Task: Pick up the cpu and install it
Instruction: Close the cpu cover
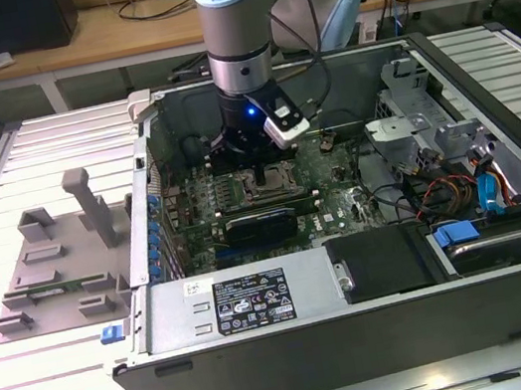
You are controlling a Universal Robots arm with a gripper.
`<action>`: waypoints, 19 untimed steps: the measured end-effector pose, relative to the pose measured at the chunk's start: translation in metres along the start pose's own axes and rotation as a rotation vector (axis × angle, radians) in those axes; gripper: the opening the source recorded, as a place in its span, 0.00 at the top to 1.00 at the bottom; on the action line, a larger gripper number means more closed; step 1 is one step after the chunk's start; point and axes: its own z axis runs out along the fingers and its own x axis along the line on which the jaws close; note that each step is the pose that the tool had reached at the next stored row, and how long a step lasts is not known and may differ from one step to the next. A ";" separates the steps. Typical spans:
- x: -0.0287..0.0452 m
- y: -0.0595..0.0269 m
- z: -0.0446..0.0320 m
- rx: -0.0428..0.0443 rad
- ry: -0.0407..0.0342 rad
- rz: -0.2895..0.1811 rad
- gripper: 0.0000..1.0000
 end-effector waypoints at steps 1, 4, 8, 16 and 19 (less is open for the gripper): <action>-0.0001 0.0000 0.0000 0.0000 0.0001 0.000 0.89; -0.0003 0.0002 -0.0031 -0.0008 -0.0007 0.000 0.89; -0.0001 -0.0001 -0.0113 -0.0001 -0.0001 0.000 0.89; -0.0005 -0.0003 -0.0384 -0.0001 0.0000 0.000 0.89; -0.0120 -0.0005 -0.0385 0.0002 0.0000 0.000 0.89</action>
